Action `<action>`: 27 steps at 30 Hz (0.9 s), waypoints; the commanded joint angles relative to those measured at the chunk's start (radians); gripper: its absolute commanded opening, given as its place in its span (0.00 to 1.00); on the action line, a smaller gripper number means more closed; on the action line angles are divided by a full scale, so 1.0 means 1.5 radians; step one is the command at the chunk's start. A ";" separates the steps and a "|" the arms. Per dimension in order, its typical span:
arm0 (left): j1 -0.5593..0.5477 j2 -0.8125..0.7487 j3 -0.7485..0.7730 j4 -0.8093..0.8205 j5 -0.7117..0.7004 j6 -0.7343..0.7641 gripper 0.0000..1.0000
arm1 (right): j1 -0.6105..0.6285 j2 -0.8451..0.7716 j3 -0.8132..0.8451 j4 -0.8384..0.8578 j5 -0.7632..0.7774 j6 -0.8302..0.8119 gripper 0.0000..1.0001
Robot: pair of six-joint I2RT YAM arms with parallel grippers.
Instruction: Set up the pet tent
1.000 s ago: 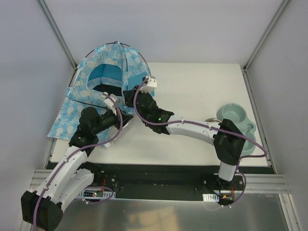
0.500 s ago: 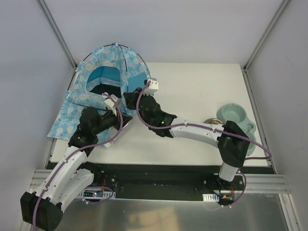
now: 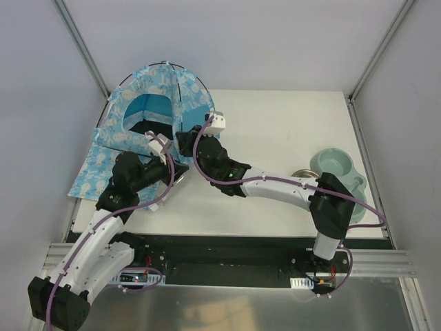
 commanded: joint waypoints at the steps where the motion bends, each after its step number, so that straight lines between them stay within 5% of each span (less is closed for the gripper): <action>1: -0.017 -0.030 0.047 0.025 0.049 -0.024 0.00 | -0.001 0.025 0.015 -0.023 0.024 -0.027 0.00; 23: -0.017 -0.022 0.078 0.001 -0.048 -0.119 0.00 | 0.004 -0.014 -0.036 -0.007 -0.031 -0.034 0.00; 27: -0.017 -0.029 0.071 -0.001 -0.048 -0.128 0.15 | 0.003 -0.017 -0.028 -0.027 -0.028 -0.044 0.00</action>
